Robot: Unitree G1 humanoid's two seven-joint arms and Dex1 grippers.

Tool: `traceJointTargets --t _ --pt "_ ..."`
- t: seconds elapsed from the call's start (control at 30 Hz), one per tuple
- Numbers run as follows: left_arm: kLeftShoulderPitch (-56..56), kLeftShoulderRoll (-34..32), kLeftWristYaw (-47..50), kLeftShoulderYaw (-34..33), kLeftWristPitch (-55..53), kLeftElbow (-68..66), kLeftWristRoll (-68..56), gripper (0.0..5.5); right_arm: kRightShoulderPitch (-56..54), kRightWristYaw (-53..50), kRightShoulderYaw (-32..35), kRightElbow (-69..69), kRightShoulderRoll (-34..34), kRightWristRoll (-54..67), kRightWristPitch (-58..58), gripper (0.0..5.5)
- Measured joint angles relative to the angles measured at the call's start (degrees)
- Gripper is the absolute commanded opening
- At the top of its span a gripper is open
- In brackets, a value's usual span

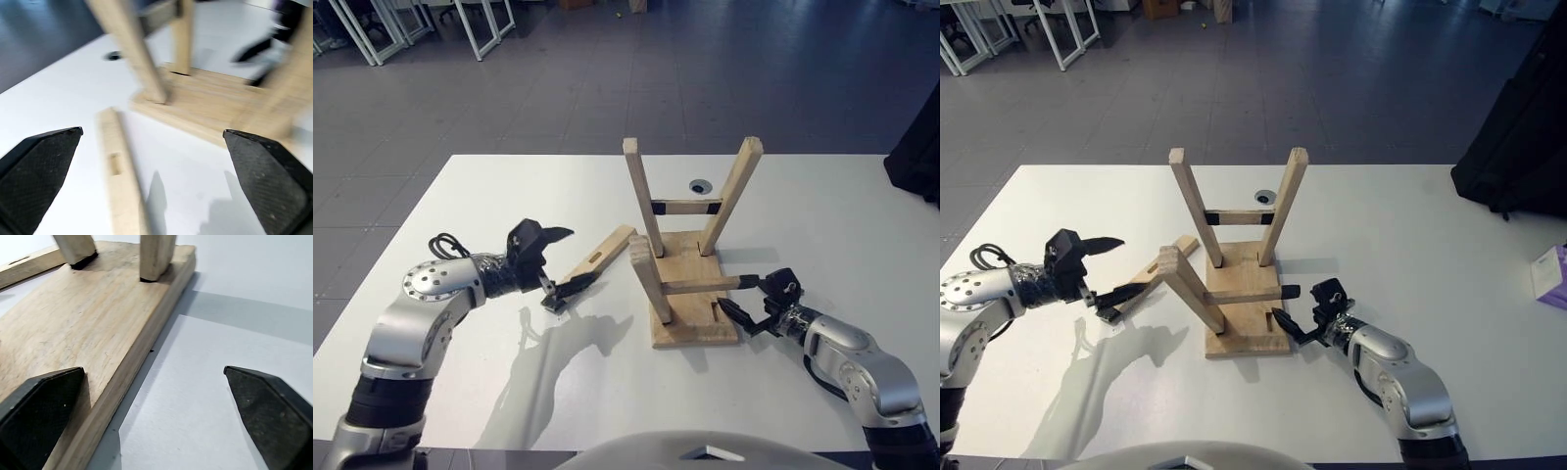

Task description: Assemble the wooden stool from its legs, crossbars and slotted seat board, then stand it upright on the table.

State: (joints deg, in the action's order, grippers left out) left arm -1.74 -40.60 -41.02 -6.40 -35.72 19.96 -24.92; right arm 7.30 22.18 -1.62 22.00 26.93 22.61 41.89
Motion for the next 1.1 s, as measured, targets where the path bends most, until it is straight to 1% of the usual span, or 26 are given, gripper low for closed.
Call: traceJointTargets --t 0.03,0.1,0.23,0.33,0.43,0.5,0.53,0.6,0.67,0.7,0.73,0.83,0.87,0.93,0.97,1.1 --pt "0.92 1.69 3.67 -0.02 -2.50 0.76 0.59 5.30 -0.03 -0.39 0.54 0.09 -0.02 -0.01 0.31 5.27" --pt "2.70 3.49 7.76 0.94 -6.10 1.33 1.58 5.30 -0.13 -0.92 0.94 0.57 -0.04 -0.01 1.23 5.27" --pt "5.69 4.17 10.31 4.25 -8.96 -0.46 4.16 5.30 -0.62 -1.26 0.97 1.09 -0.03 -0.02 2.55 5.27" --pt "6.16 4.12 10.37 6.09 -7.50 -5.28 7.17 5.30 -0.84 -1.25 0.81 1.59 -0.03 -0.02 3.33 5.27" --pt "5.11 4.19 10.20 6.68 -2.60 -10.23 8.98 5.30 -1.01 -1.21 0.54 1.65 -0.04 -0.02 3.59 5.27" --pt "3.32 4.22 9.15 6.96 -0.15 -13.79 9.58 5.04 -1.84 -1.54 1.23 2.29 -0.93 0.52 5.22 5.27" --pt "3.18 4.33 8.33 6.96 0.40 -14.66 9.43 4.83 -2.87 -1.86 2.70 2.50 -2.01 2.53 6.45 5.27" --pt "3.49 4.38 6.24 6.74 0.69 -15.30 8.20 4.46 -6.06 -2.86 7.43 3.18 -4.41 7.08 9.32 5.27" --pt "4.58 4.40 4.69 6.62 0.95 -14.71 7.27 4.13 -10.37 -3.77 12.58 3.03 -4.98 10.48 11.32 5.27" --pt "5.41 4.40 4.16 6.54 1.12 -14.25 7.07 4.02 -11.20 -3.83 13.75 2.75 -4.83 11.15 11.53 5.27" --pt "6.37 4.40 3.77 6.50 1.22 -13.40 6.88 3.79 -11.83 -3.77 14.49 1.81 -3.96 11.27 11.82 5.27" --pt "8.11 4.40 3.41 6.45 1.27 -12.03 6.04 3.42 -10.04 -2.51 12.70 -0.19 2.20 5.79 10.17 5.27" --pt "8.21 4.39 3.42 6.44 1.22 -11.91 6.04 3.22 -8.19 -1.48 10.07 -0.19 5.24 2.85 8.71 5.27" --pt "8.19 4.38 3.57 6.37 1.11 -12.03 6.08 2.84 -4.20 0.22 6.20 -0.12 9.16 -1.36 6.95 5.27" --pt "8.14 4.38 3.66 6.38 1.10 -12.16 6.10 2.62 -2.58 1.01 4.64 -0.10 10.37 -2.81 6.37 5.27" --pt "8.19 4.83 4.71 6.15 1.07 -12.39 6.11 2.09 -0.06 2.84 0.29 1.39 12.32 -5.92 5.72 5.27"
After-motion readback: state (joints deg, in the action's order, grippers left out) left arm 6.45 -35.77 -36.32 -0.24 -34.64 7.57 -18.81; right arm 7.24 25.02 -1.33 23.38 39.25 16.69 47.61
